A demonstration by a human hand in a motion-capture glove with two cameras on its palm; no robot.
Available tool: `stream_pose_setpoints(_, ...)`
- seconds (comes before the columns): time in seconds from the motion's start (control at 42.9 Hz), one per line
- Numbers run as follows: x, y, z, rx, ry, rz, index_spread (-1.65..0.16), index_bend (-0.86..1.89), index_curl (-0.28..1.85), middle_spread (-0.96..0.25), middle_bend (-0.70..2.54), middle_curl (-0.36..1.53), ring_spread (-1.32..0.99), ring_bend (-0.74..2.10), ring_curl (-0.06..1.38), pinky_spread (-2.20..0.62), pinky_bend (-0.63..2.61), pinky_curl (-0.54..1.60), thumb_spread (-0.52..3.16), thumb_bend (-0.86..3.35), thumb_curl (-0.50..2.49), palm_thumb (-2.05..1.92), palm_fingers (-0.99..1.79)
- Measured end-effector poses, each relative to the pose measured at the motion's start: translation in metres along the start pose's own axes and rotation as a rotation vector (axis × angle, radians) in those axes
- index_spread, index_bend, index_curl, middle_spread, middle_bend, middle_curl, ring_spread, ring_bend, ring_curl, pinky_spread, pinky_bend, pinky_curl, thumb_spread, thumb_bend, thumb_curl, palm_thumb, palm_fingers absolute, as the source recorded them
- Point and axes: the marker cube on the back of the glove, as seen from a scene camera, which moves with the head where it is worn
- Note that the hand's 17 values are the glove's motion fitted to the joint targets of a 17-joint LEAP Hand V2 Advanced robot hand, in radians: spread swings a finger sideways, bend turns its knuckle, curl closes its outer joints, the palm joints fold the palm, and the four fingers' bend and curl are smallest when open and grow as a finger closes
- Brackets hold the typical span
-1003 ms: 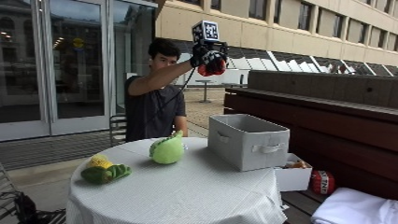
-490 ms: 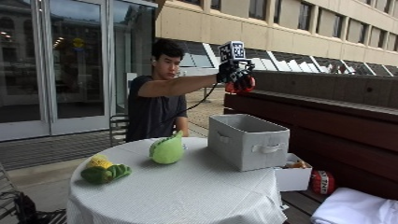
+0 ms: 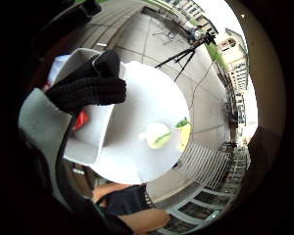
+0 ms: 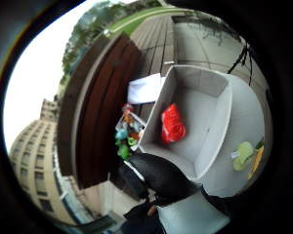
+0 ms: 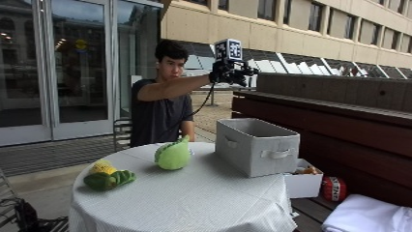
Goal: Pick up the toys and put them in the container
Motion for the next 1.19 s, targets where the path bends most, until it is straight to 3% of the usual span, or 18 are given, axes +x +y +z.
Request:
stream_pose_setpoints(0.303, 0.121, 0.034, 0.006, -0.022, 0.025, 0.080, -0.33, 0.08, 0.26, -0.06, 0.20, 0.51, -0.03, 0.70, 0.35, -0.01, 1.36, 0.44, 0.90, -0.09, 0.39, -0.10, -0.16)
stream_pose_setpoints(0.607, 0.229, 0.078, 0.100, -0.095, 0.062, 0.148, -0.32, 0.06, 0.20, -0.06, 0.18, 0.47, 0.01, 0.59, 0.31, 0.04, 1.32, 0.40, 0.90, -0.08, 0.32, -0.09, -0.18)
stream_pose_setpoints(0.957, 0.271, 0.104, 0.213, -0.224, 0.025, 0.202, -0.31, 0.06, 0.15, -0.04, 0.14, 0.39, 0.03, 0.48, 0.28, 0.06, 1.31, 0.38, 0.91, -0.06, 0.28, -0.05, -0.23)
stream_pose_setpoints(1.097, 0.277, 0.097, 0.242, -0.164, 0.065, 0.375, -0.31, 0.06, 0.14, -0.04, 0.14, 0.37, 0.03, 0.48, 0.29, 0.06, 1.31, 0.37, 0.92, -0.05, 0.28, -0.04, -0.21)
stream_pose_setpoints(1.19, 0.284, 0.107, 0.261, -0.299, 0.000, 0.268, -0.31, 0.06, 0.13, -0.04, 0.14, 0.35, 0.03, 0.49, 0.29, 0.05, 1.32, 0.37, 0.93, -0.03, 0.29, 0.00, -0.19)
